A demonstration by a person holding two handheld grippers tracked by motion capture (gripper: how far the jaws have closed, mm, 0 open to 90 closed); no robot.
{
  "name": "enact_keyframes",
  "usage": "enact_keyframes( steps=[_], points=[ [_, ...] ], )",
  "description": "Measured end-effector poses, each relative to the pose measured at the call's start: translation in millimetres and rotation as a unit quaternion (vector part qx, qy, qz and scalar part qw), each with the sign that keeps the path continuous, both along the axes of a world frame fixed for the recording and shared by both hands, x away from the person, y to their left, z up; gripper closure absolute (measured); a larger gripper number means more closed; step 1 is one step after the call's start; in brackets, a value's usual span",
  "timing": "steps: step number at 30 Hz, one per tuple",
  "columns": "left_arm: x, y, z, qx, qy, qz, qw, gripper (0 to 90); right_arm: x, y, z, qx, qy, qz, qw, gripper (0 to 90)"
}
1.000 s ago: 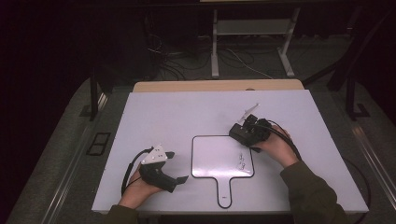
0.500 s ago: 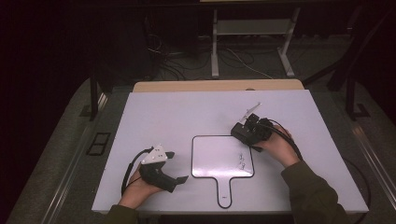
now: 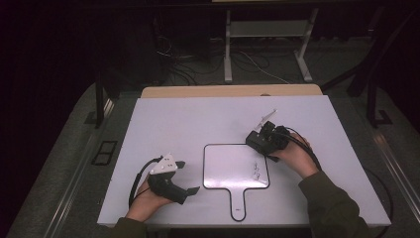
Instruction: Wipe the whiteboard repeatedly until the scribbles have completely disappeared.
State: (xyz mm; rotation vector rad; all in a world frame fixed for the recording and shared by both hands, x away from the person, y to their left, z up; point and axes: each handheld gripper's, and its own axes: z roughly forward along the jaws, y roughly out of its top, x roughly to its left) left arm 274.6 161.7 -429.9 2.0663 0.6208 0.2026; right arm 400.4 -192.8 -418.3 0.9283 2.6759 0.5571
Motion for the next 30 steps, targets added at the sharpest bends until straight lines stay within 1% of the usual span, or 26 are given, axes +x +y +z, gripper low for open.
enact_keyframes(
  steps=[2,3,4,6,7,9,10,12,14,15,16,17,19,20,23,28,29,30],
  points=[
    [-0.3,0.0,0.4,0.000,0.000,-0.001,1.0000,0.0,-3.3,3.6,0.2,0.001,0.004,0.014,0.9999,38.5],
    [-0.4,0.0,0.5,0.000,0.000,0.000,1.0000,0.0,-4.3,4.9,0.3,0.003,0.007,0.016,0.9998,38.5],
    [-0.4,0.0,0.6,0.000,0.000,0.000,1.0000,0.0,-4.0,4.8,0.4,0.000,0.005,0.017,0.9998,38.5],
    [-0.8,0.1,0.5,-0.001,0.000,0.000,1.0000,0.0,-1.0,1.7,0.1,-0.003,-0.001,0.007,1.0000,38.5],
    [-1.1,0.2,0.4,-0.002,0.001,0.002,1.0000,0.0,0.2,-0.3,0.1,-0.001,0.001,-0.002,1.0000,38.5],
    [-0.5,0.5,0.1,-0.002,0.002,0.002,1.0000,0.0,2.1,-4.1,-0.1,-0.003,-0.002,-0.008,1.0000,38.5],
    [-0.2,0.7,0.2,-0.001,0.002,0.002,1.0000,0.0,1.2,-4.1,0.1,0.000,0.001,-0.015,0.9999,38.5],
    [-0.2,0.5,0.1,-0.002,0.002,0.002,1.0000,0.0,0.0,-3.3,0.3,-0.005,0.000,-0.011,0.9999,38.5],
    [-0.3,0.2,0.1,-0.001,0.001,0.002,1.0000,0.0,-2.6,-0.6,0.5,-0.006,0.002,0.004,1.0000,38.5],
    [-0.2,0.2,0.1,-0.001,0.001,0.001,1.0000,0.0,-7.0,4.0,0.7,-0.002,0.009,0.014,0.9999,38.5],
    [-0.2,0.2,0.2,-0.001,0.001,0.001,1.0000,0.0,-7.0,4.0,0.7,-0.002,0.009,0.014,0.9999,38.5],
    [0.0,0.0,0.3,0.000,0.000,0.000,1.0000,0.0,-8.6,6.0,0.5,0.001,0.011,0.023,0.9997,38.5],
    [-0.2,0.0,0.5,0.000,-0.001,-0.001,1.0000,0.0,-13.1,12.3,0.8,0.002,0.013,0.036,0.9992,38.5],
    [-0.3,0.0,0.5,0.000,0.000,-0.001,1.0000,0.0,-16.0,18.4,0.8,0.005,0.015,0.050,0.9986,38.5],
    [-0.6,0.5,0.8,-0.001,0.000,0.002,1.0000,0.0,-14.8,19.5,0.8,0.003,0.013,0.051,0.9986,38.5],
    [-0.5,0.4,0.2,-0.001,0.001,0.001,1.0000,0.0,-7.0,10.0,-0.3,0.013,0.015,0.024,0.9995,38.5],
    [-0.3,0.4,0.2,-0.001,0.001,0.001,1.0000,0.0,-7.0,8.9,-0.6,0.016,0.015,0.023,0.9995,38.5],
    [-0.2,0.4,0.2,-0.001,0.002,0.002,1.0000,0.0,-8.0,8.9,-0.6,0.015,0.013,0.024,0.9995,38.5]
  ],
)
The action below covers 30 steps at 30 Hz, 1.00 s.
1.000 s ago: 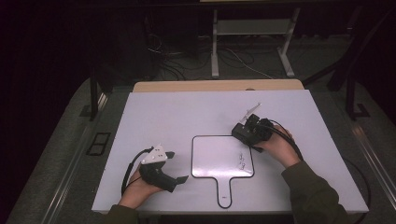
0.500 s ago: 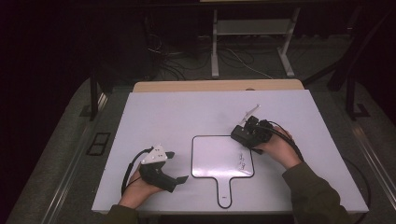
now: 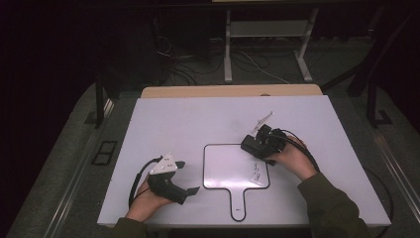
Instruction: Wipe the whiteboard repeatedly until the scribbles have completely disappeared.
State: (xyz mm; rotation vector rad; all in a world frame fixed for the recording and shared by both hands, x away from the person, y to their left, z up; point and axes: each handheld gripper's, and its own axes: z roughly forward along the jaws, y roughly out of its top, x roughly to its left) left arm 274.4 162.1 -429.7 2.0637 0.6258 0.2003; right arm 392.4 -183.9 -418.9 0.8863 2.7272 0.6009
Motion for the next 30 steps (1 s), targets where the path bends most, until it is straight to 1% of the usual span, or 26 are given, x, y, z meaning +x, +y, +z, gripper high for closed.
enact_keyframes(
  steps=[1,3,5,10,12,13,15,16,19,20,21,23,24,25,26,27,28,29,30],
  points=[
    [0.1,0.1,0.0,0.000,0.000,0.000,1.0000,0.0,-1.5,0.9,0.3,-0.003,-0.001,0.004,1.0000,38.5],
    [-0.2,0.1,0.2,0.000,0.000,0.000,1.0000,0.0,-5.8,3.5,0.4,-0.001,0.003,0.018,0.9998,38.5],
    [-0.4,0.2,0.5,0.000,-0.001,0.000,1.0000,0.0,-10.3,5.6,0.7,-0.003,0.002,0.025,0.9997,38.5],
    [-0.6,-0.1,0.5,-0.001,-0.001,0.000,1.0000,0.0,-22.7,10.1,0.7,0.003,0.010,0.043,0.9990,38.5],
    [-0.4,-0.1,0.4,0.000,-0.001,-0.001,1.0000,0.0,-26.5,12.3,0.9,-0.002,0.007,0.056,0.9984,38.5],
    [-0.4,-0.2,0.3,-0.001,-0.001,-0.001,1.0000,0.0,-28.9,14.3,1.2,0.000,0.011,0.059,0.9982,38.5],
    [-0.4,-0.2,0.3,-0.001,-0.001,-0.001,1.0000,0.0,-31.8,17.3,1.0,-0.002,0.008,0.069,0.9975,38.5],
    [-0.4,-0.2,0.4,0.000,-0.001,-0.001,1.0000,0.0,-33.8,19.5,1.1,0.002,0.012,0.072,0.9973,38.5],
    [-0.6,-0.1,0.5,-0.001,-0.001,0.000,1.0000,0.0,-39.0,24.3,1.5,0.003,0.015,0.082,0.9965,38.5],
    [-0.5,-0.1,0.6,-0.001,-0.001,0.000,1.0000,0.0,-40.1,25.3,1.3,-0.002,0.011,0.087,0.9961,38.5],
    [-0.6,-0.2,0.5,-0.001,-0.001,0.000,1.0000,0.0,-42.0,26.5,1.6,-0.004,0.012,0.092,0.9957,38.5],
    [-0.7,0.0,0.7,-0.001,-0.002,0.000,1.0000,0.0,-45.7,28.7,1.6,-0.003,0.012,0.097,0.9952,38.5],
    [-0.8,0.0,0.9,-0.001,-0.002,0.000,1.0000,0.0,-48.4,30.1,1.7,0.001,0.017,0.097,0.9951,38.5],
    [-0.8,-0.1,1.0,-0.001,-0.002,0.000,1.0000,0.0,-50.0,30.6,1.7,-0.003,0.014,0.102,0.9947,38.5],
    [-0.8,0.0,1.1,0.000,-0.002,0.000,1.0000,0.0,-52.4,31.8,1.6,0.000,0.015,0.104,0.9945,38.5],
    [-0.9,-0.2,1.0,-0.001,-0.002,0.000,1.0000,0.0,-53.7,31.9,2.0,-0.003,0.017,0.117,0.9930,38.5],
    [-0.9,-0.1,1.2,0.001,-0.002,-0.001,1.0000,0.0,-56.0,32.7,1.9,-0.001,0.018,0.121,0.9925,38.5],
    [-0.9,-0.3,0.9,0.000,-0.002,-0.001,1.0000,0.0,-57.1,32.9,1.9,-0.005,0.015,0.127,0.9917,38.5],
    [-0.9,-0.2,1.0,0.000,-0.002,-0.001,1.0000,0.0,-58.8,34.0,1.8,-0.002,0.016,0.124,0.9922,38.5]
  ],
)
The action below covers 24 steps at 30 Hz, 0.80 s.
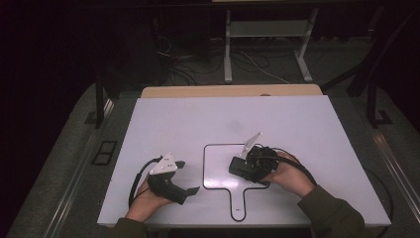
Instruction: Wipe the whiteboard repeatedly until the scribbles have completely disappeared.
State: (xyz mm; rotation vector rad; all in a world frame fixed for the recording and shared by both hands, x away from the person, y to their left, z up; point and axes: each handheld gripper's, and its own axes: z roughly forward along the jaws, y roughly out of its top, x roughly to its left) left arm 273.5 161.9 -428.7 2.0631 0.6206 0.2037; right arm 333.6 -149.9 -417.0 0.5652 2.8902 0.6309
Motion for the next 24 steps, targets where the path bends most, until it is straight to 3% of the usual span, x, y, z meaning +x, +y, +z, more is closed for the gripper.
enact_keyframes(
  steps=[2,8,17,24],
  points=[
    [-0.1,0.2,0.2,0.001,0.000,0.000,1.0000,0.0,2.7,-1.8,-0.1,-0.002,-0.002,0.000,1.0000,38.5],
    [0.3,-0.2,-0.2,0.000,-0.001,-0.002,1.0000,0.0,19.2,-15.4,-1.2,0.007,-0.003,-0.043,0.9990,38.5],
    [0.5,-0.2,-0.3,0.001,-0.001,-0.002,1.0000,0.0,39.9,-36.0,-1.2,-0.001,-0.015,-0.098,0.9951,38.5],
    [0.6,-0.5,-0.5,0.002,0.000,-0.002,1.0000,0.0,41.0,-37.4,-1.0,-0.006,-0.018,-0.104,0.9943,38.5]
  ],
)
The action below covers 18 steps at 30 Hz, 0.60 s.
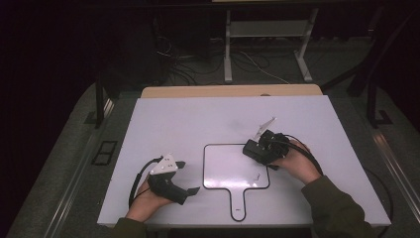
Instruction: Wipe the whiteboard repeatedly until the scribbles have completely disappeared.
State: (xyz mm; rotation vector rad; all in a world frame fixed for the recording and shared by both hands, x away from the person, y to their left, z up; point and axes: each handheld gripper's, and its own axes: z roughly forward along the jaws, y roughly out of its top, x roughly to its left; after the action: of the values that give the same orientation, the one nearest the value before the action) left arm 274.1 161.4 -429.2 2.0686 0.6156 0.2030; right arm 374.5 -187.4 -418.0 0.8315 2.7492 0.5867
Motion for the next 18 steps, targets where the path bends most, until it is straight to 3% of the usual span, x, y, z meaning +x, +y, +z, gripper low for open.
enact_keyframes(
  steps=[18],
  points=[
    [-0.8,-0.5,0.8,-0.002,-0.001,0.001,1.0000,0.0,-50.3,27.1,1.6,-0.006,0.015,0.083,0.9964,38.6]
  ],
)
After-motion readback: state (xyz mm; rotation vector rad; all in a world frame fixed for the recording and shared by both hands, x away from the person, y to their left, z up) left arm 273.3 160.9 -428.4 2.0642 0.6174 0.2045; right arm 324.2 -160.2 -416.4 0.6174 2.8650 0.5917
